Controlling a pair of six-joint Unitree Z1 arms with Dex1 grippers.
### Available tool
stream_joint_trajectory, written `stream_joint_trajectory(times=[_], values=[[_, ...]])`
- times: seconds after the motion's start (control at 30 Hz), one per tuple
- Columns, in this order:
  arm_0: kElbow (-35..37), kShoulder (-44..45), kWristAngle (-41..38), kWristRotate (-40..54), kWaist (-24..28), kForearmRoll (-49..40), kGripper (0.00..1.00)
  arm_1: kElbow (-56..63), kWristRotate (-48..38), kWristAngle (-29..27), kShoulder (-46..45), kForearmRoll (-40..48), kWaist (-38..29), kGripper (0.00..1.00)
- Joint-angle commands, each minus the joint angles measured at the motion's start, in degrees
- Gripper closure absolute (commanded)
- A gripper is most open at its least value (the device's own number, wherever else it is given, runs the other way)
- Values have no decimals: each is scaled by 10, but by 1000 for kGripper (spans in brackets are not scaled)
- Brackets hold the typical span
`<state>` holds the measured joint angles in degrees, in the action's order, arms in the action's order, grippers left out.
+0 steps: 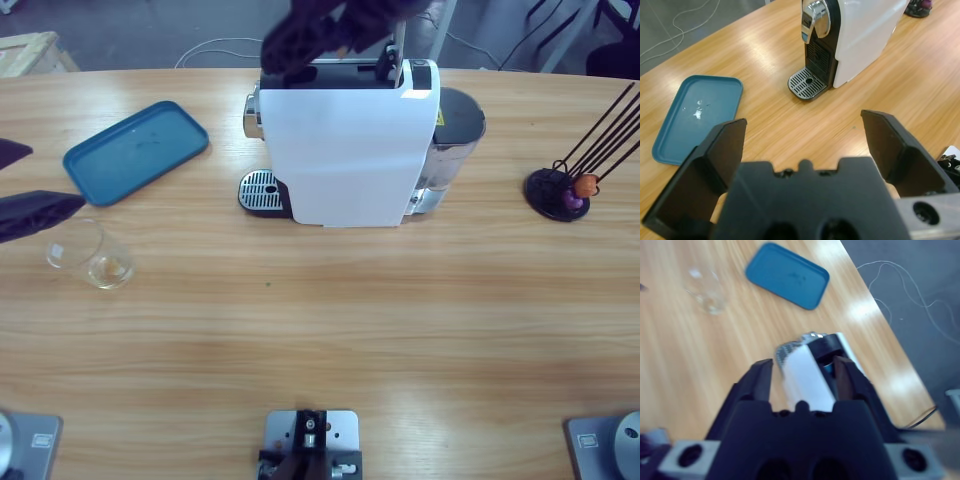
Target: Pour coffee
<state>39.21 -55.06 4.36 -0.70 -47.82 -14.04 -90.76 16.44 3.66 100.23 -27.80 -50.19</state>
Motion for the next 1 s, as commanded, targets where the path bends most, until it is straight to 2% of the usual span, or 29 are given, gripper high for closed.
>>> stream_joint_trajectory(times=[0.03, 0.13, 0.2, 0.3, 0.43, 0.5, 0.57, 0.83, 1.0], values=[[-8, 22, 8, -7, -5, 9, 9, 249, -236, -93, -182, 70, -28, 1000], [-4, 21, 8, -6, -5, 9, 9, 326, -311, -144, -237, 97, -28, 1000], [-7, 10, 7, 2, -5, 5, 9, 329, -337, -208, -245, 102, -25, 1000], [-12, 14, 7, 2, -6, 2, 9, 310, -384, -237, -220, 139, 33, 1000], [-6, 18, 7, 2, -5, -2, 9, 276, -461, -223, -124, 271, 79, 1000], [-4, 17, 7, 2, -5, -4, 9, 243, -493, -223, -53, 287, 79, 1000], [-3, 15, 8, 2, -5, -5, 9, 223, -516, -226, -19, 291, 78, 1000], [-20, 13, 7, -4, -5, -4, 9, 184, -513, -170, -2, 348, 27, 1000], [-22, 14, 7, -4, -6, -4, 9, 180, -513, -159, 27, 359, -9, 1000]])
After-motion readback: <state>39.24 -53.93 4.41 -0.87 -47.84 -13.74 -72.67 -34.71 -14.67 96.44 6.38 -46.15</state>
